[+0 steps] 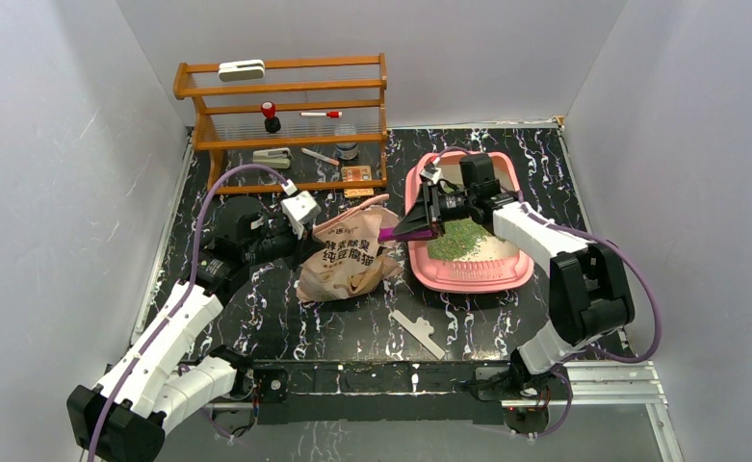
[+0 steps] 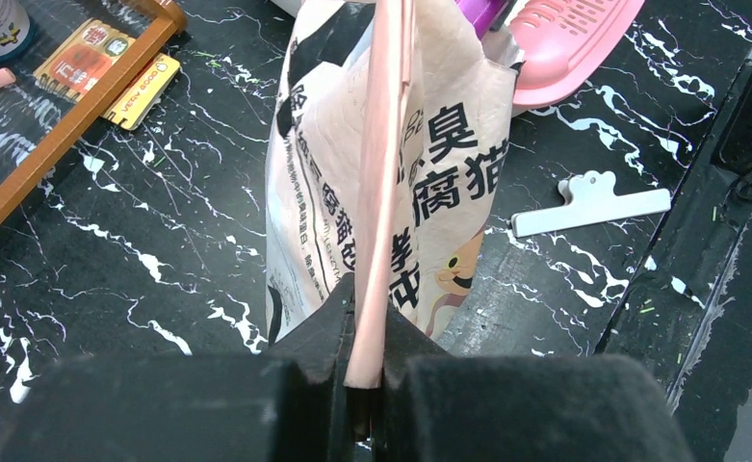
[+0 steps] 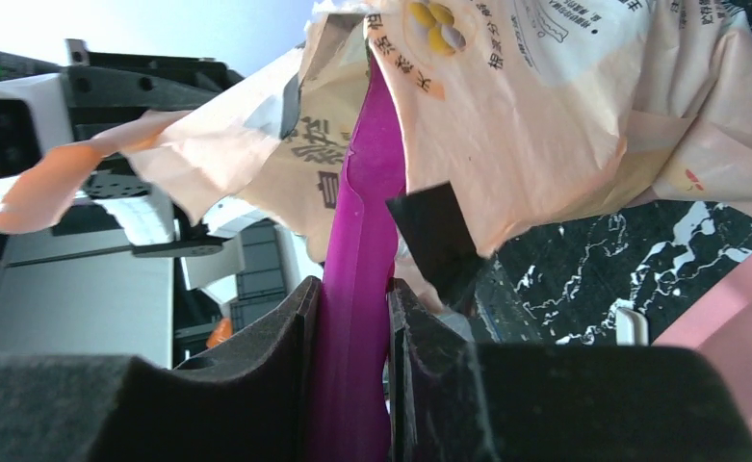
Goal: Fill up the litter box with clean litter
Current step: 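Scoop the cat litter from the cat litter bag.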
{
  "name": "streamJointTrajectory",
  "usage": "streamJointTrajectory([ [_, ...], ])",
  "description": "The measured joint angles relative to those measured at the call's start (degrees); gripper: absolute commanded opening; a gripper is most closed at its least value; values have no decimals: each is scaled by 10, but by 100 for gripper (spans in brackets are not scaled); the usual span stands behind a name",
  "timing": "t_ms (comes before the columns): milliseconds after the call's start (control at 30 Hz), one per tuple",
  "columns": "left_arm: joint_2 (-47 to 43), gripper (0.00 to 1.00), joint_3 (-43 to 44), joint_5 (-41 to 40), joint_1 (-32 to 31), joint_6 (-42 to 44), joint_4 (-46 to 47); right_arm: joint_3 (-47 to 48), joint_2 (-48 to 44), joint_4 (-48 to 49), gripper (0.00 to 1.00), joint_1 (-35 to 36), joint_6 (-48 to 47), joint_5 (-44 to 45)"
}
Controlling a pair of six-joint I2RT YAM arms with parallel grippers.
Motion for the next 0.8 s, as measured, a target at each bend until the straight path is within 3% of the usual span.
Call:
streamJointTrajectory([
  [233, 0, 0, 0, -3, 0, 0, 0, -61, -26, 135, 0, -38, 103, -51],
  [367, -2, 0, 0, -4, 0, 0, 0, -70, -37, 156, 0, -61, 120, -67],
  [800, -3, 0, 0, -5, 0, 0, 0, -70, -70, 100, 0, -139, 68, -106],
])
